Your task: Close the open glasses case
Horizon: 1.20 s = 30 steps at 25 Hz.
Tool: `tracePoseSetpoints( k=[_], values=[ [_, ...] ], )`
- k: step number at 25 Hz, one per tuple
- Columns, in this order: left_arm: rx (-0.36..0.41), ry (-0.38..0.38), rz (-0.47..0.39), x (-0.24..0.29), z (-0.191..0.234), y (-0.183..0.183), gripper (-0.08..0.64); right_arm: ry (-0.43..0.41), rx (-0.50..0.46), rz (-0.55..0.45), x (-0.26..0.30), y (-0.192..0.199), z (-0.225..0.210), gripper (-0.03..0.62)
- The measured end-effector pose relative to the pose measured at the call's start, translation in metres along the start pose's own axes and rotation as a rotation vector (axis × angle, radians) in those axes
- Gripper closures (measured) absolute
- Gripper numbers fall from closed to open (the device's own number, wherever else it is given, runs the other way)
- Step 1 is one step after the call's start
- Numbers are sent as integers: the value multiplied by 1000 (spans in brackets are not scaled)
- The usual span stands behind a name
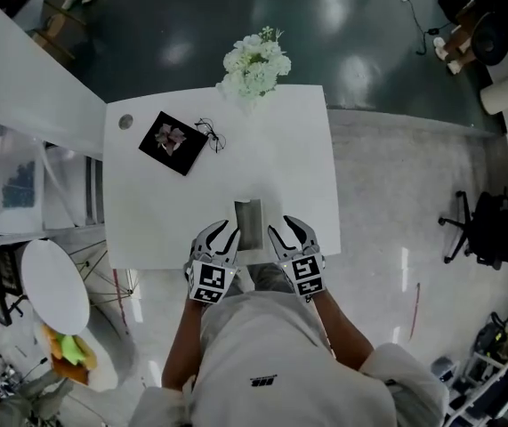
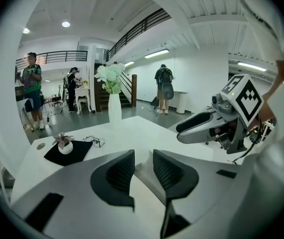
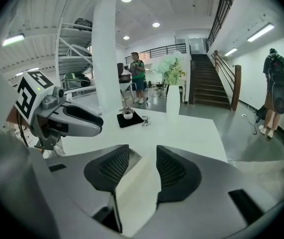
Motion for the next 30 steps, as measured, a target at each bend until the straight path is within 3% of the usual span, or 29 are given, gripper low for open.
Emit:
tracePoseSetpoints(
  k=[9, 22, 30],
  values=[
    [-42, 12, 121, 40, -16, 28, 437, -88, 8, 95, 25, 30, -17, 419],
    [-86, -14, 247, 78, -31, 52, 443, -184, 3, 148, 45, 56, -30, 419],
    [-84, 15, 313, 92, -36, 62, 443, -221, 2, 166, 53, 68, -32, 419]
  ],
)
Point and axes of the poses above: the fingertips, and each gripper's own axes: x forward along the fingers, z to its left, y out of its underside, the point moved 7 cm from there along -x, backward along the fingers, and after that the axes turned 6 degrees about -z, right-handed, at the moved point
